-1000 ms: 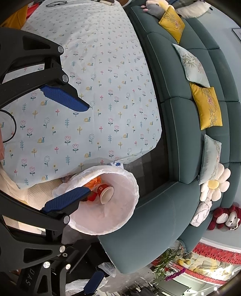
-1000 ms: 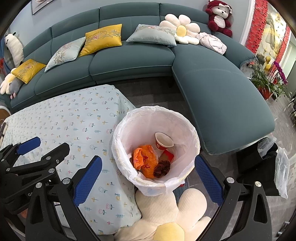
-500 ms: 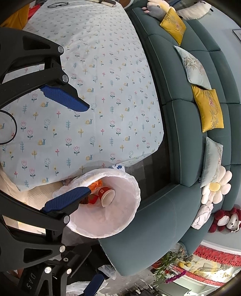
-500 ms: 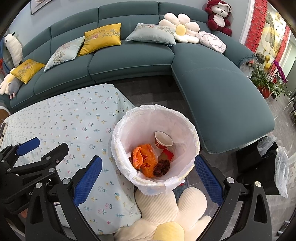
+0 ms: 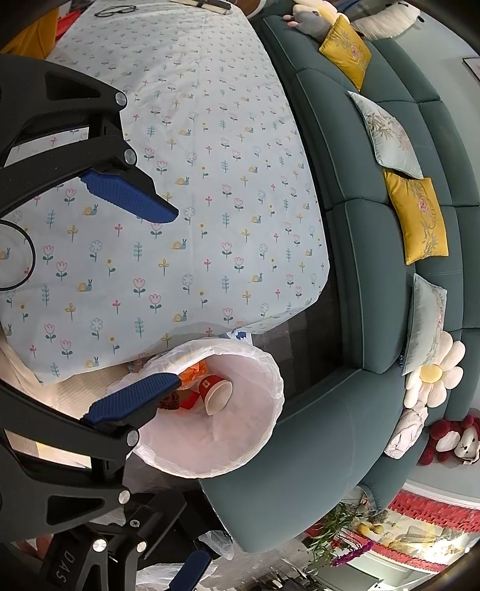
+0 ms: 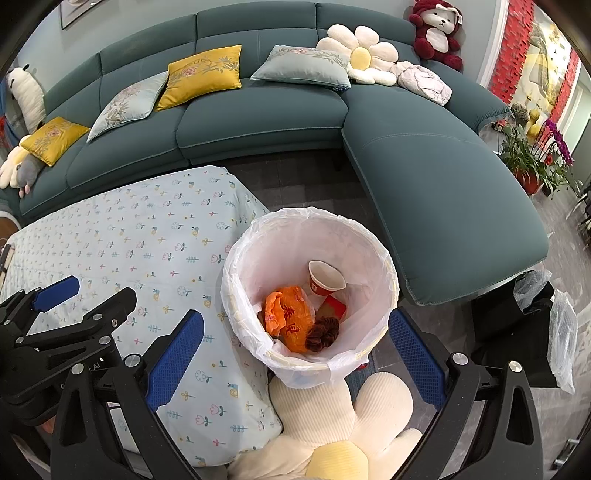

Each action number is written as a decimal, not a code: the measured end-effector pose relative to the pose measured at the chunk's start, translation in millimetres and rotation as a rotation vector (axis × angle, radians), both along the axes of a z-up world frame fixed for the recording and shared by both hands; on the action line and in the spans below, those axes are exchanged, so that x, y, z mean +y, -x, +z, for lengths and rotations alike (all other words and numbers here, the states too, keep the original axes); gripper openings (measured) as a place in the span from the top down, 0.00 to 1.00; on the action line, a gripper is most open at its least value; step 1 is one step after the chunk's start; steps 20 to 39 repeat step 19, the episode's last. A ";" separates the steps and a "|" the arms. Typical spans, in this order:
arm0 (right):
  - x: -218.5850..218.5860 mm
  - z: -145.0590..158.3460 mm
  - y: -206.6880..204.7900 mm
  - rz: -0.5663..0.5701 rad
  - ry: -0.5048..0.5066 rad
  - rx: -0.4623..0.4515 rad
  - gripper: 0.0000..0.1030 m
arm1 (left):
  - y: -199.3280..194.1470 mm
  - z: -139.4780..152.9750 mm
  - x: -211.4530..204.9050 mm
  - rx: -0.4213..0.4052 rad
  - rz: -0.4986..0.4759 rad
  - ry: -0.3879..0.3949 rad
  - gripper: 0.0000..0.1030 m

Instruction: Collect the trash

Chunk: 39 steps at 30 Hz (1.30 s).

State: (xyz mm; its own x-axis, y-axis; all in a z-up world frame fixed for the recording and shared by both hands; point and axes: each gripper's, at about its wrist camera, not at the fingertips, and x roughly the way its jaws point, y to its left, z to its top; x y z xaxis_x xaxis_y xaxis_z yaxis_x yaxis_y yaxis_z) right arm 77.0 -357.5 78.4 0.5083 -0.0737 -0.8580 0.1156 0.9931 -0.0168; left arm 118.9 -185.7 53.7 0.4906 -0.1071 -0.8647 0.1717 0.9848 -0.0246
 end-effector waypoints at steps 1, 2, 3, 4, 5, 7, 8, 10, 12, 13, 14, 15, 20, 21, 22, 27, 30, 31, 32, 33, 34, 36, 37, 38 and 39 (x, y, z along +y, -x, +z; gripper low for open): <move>0.3 0.4 -0.6 0.000 0.001 -0.001 0.07 | 0.2 0.0 -0.1 -0.001 -0.001 0.000 0.23; 0.5 0.5 -0.9 0.001 0.001 -0.002 0.07 | 0.0 0.0 -0.1 0.000 -0.001 0.001 0.23; 0.4 0.4 -0.8 0.002 0.002 -0.001 0.07 | -0.1 -0.2 -0.1 0.001 -0.001 0.001 0.23; 0.3 0.4 -0.7 0.003 0.002 -0.001 0.07 | -0.2 -0.2 -0.3 0.001 -0.002 0.002 0.23; 0.0 0.1 -0.4 0.003 0.002 0.000 0.07 | -0.2 -0.6 -0.4 0.003 -0.004 0.001 0.23; -0.8 -1.0 0.6 0.003 0.001 0.000 0.07 | 0.0 -1.2 -0.3 0.004 -0.006 0.000 0.23; 0.3 -0.6 -0.4 0.002 0.001 0.000 0.07 | 0.0 -1.7 -0.2 0.006 -0.007 -0.001 0.23; -0.5 -0.8 0.4 0.001 0.001 0.000 0.07 | -0.3 -2.2 0.2 0.009 -0.007 0.000 0.23; -0.5 -0.7 0.1 0.001 0.001 0.000 0.07 | -0.7 -2.6 1.0 0.012 -0.003 -0.001 0.23; -0.2 -1.0 -0.3 0.001 0.002 0.001 0.07 | -0.9 -2.9 1.8 0.016 -0.001 0.003 0.23; 0.1 -2.2 0.2 0.001 0.001 0.002 0.07 | -1.5 -2.9 2.5 0.021 -0.002 0.010 0.23; 0.0 -2.1 0.1 0.001 0.002 0.002 0.07 | -1.4 -2.9 2.9 0.022 -0.004 0.016 0.23; 0.4 -4.7 2.0 0.000 0.002 0.007 0.07 | -0.6 -4.0 1.9 0.024 -0.016 0.006 0.23; 0.4 -4.7 2.0 0.000 0.002 0.007 0.07 | -0.6 -4.0 1.9 0.024 -0.016 0.006 0.23; 0.4 -4.7 2.0 0.000 0.002 0.007 0.07 | -0.6 -4.0 1.9 0.024 -0.016 0.006 0.23; 0.4 -4.7 2.0 0.000 0.002 0.007 0.07 | -0.6 -4.0 1.9 0.024 -0.016 0.006 0.23; 0.4 -4.7 2.0 0.000 0.002 0.007 0.07 | -0.6 -4.0 1.9 0.024 -0.016 0.006 0.23; 0.4 -4.7 2.0 0.000 0.002 0.007 0.07 | -0.6 -4.0 1.9 0.024 -0.016 0.006 0.23; 0.4 -4.7 2.0 0.000 0.002 0.007 0.07 | -0.6 -4.0 1.9 0.024 -0.016 0.006 0.23; 0.4 -4.7 2.0 0.000 0.002 0.007 0.07 | -0.6 -4.0 1.9 0.024 -0.016 0.006 0.23; 0.4 -4.7 2.0 0.000 0.002 0.007 0.07 | -0.6 -4.0 1.9 0.024 -0.016 0.006 0.23; 0.4 -4.7 2.0 0.000 0.002 0.007 0.07 | -0.6 -4.0 1.9 0.024 -0.016 0.006 0.23; 0.4 -4.7 2.0 0.000 0.002 0.007 0.07 | -0.6 -4.0 1.9 0.024 -0.016 0.006 0.23; 0.4 -4.7 2.0 0.000 0.002 0.007 0.07 | -0.6 -4.0 1.9 0.024 -0.016 0.006 0.23; 0.4 -4.7 2.0 0.000 0.002 0.007 0.07 | -0.6 -4.0 1.9 0.024 -0.016 0.006 0.23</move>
